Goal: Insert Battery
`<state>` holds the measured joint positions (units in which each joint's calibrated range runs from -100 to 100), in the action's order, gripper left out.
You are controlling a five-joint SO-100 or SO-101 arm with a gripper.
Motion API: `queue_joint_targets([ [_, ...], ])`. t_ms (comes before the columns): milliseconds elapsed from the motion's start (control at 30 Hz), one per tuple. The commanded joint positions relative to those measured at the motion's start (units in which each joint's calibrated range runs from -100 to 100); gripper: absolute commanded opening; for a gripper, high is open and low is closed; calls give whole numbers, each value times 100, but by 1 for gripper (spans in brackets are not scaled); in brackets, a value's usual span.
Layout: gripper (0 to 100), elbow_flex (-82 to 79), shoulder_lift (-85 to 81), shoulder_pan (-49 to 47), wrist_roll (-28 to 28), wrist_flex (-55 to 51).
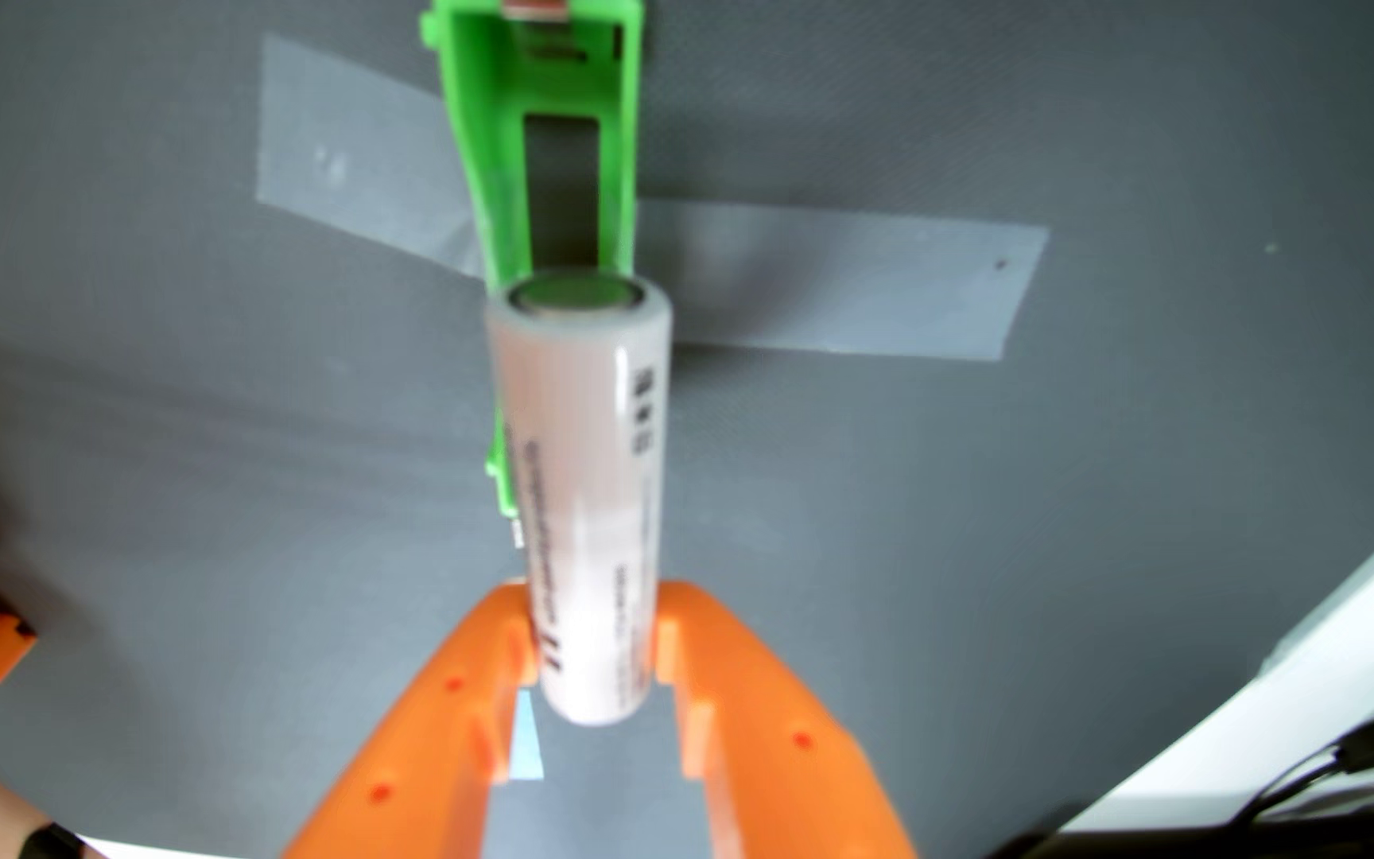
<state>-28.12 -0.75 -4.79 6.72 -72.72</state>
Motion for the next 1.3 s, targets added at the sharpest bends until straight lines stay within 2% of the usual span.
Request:
queue_joint_targets([
  [0,2,97,-46,-28,49,24],
  [300,2,106,-54,-406,65,75],
  [1267,2,16,-29,-394,70,303],
])
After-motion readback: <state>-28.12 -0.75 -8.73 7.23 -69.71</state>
